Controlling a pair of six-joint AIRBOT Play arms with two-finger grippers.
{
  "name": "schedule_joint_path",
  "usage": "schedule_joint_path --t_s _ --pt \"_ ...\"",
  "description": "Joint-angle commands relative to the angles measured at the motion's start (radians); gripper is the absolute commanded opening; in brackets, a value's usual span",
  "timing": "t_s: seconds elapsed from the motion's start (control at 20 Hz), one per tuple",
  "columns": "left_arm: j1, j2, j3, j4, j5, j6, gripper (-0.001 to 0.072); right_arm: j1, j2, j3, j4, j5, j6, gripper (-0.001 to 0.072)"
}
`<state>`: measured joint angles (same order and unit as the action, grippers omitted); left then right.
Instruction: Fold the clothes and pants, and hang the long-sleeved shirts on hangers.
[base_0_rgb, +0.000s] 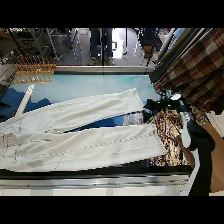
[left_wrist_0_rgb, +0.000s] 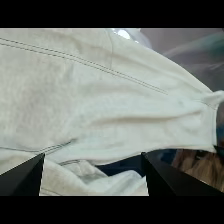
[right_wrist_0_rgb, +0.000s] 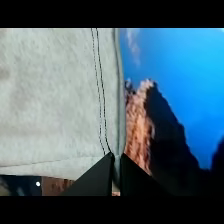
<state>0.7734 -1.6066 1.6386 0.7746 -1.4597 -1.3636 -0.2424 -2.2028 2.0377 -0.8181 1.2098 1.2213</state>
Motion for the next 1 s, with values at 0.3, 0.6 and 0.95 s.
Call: schedule_joint_path --t_s 0.3,0.6,0.95 --pt "0.022 0.029 -0.048 0.698 -0.105 -0.164 0.0644 -0.119 0.32 -0.406 -0.276 0.408 0.058 0.0608" --pt "0.148 0.254 -0.445 0.666 0.166 -0.159 0.0644 -0.265 0.765 -1.02 -0.248 0.259 -0.013 0.0514" --pt "0.376 0.288 -0.678 0.379 0.341 -0.018 0.0644 -0.552 1.24 -1.468 -0.166 0.209 -0.033 0.0504"
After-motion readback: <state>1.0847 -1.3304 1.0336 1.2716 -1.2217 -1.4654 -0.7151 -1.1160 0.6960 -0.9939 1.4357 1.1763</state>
